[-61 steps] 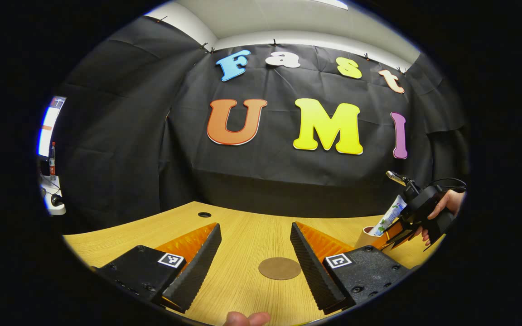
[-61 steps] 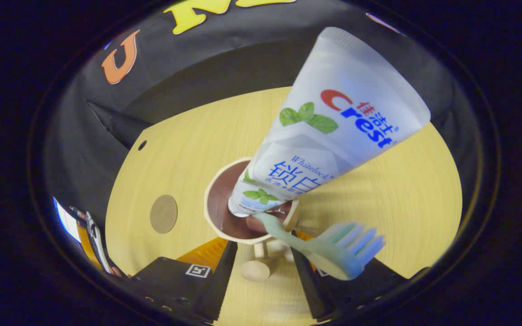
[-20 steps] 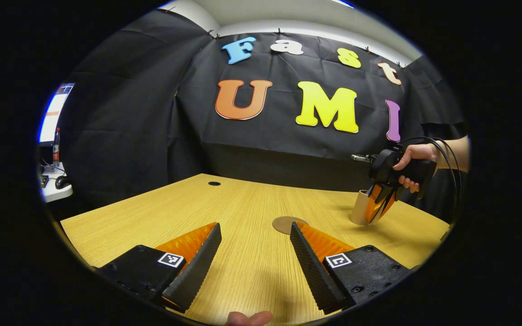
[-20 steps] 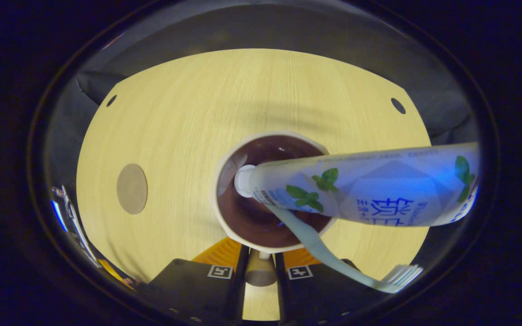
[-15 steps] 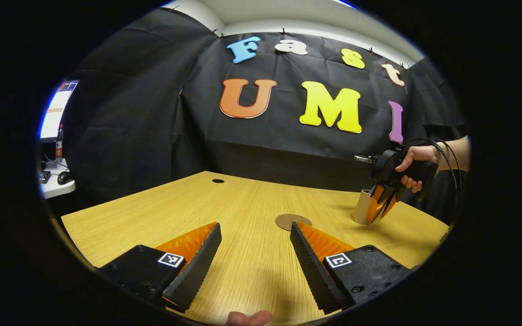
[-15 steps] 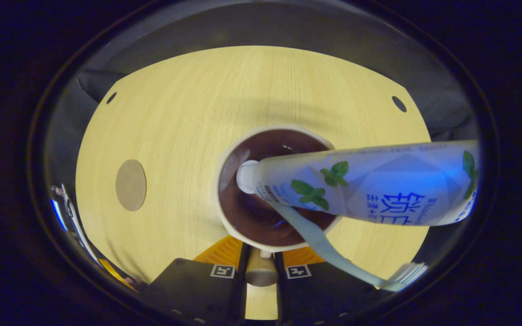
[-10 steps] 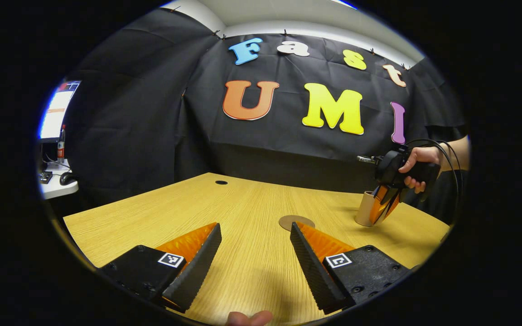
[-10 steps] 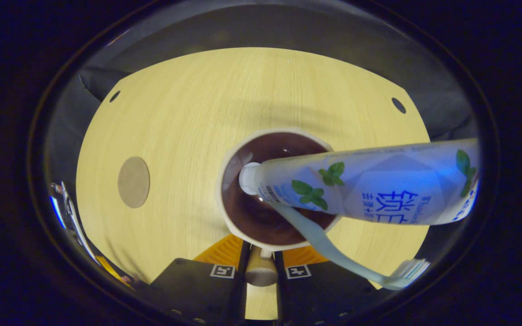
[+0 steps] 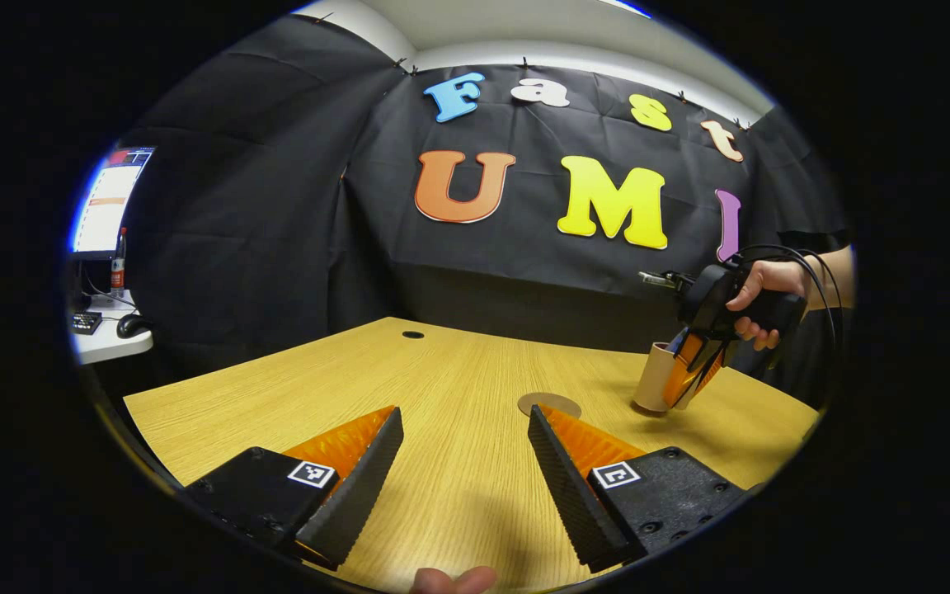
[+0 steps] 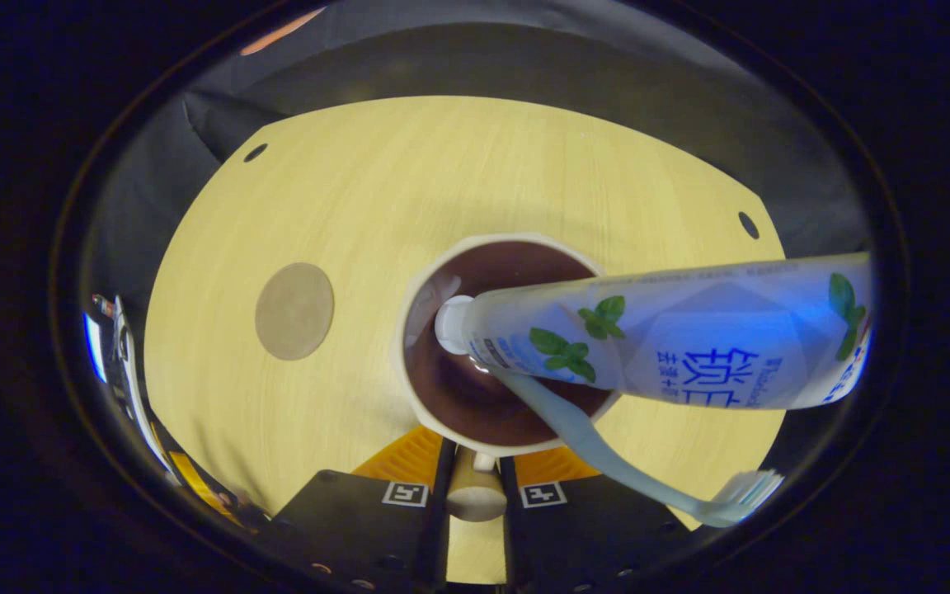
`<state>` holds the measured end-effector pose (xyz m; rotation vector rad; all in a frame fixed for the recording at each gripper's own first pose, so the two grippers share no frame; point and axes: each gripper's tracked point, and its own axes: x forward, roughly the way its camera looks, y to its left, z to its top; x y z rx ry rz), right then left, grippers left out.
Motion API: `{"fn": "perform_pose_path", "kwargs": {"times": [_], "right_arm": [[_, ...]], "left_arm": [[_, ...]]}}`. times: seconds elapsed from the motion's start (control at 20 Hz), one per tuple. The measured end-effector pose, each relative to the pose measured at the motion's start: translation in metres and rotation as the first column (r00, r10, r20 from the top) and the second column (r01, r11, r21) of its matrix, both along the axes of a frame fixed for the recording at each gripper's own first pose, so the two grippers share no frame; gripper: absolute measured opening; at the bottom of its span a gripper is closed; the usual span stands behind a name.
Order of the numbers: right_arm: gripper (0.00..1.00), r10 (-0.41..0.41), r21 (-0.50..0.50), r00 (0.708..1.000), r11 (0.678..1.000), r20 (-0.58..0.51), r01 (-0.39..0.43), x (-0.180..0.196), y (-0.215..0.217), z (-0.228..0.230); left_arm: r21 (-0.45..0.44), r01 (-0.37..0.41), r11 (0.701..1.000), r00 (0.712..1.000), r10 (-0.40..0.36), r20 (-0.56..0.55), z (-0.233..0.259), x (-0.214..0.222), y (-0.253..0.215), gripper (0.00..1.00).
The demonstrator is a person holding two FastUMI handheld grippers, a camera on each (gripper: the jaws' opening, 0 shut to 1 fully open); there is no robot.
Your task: Put the toothbrush and toothpaste on the desktop into the cup, then pick up the cup and place it on the coaster on the desktop.
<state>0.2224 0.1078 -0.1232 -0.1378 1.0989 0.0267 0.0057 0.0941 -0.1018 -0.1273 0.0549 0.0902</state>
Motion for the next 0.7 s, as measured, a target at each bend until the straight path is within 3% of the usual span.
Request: {"fn": "perform_pose_path", "kwargs": {"times": [0.7], "right_arm": [[0.25, 0.191, 0.005, 0.981, 0.982, -0.019, -0.191, 0.012, 0.005, 0.009]], "left_arm": [[-0.01, -0.089, 0.996, 0.996, 0.089, 0.008, 0.011, -0.029, 0.046, 0.98]]}}
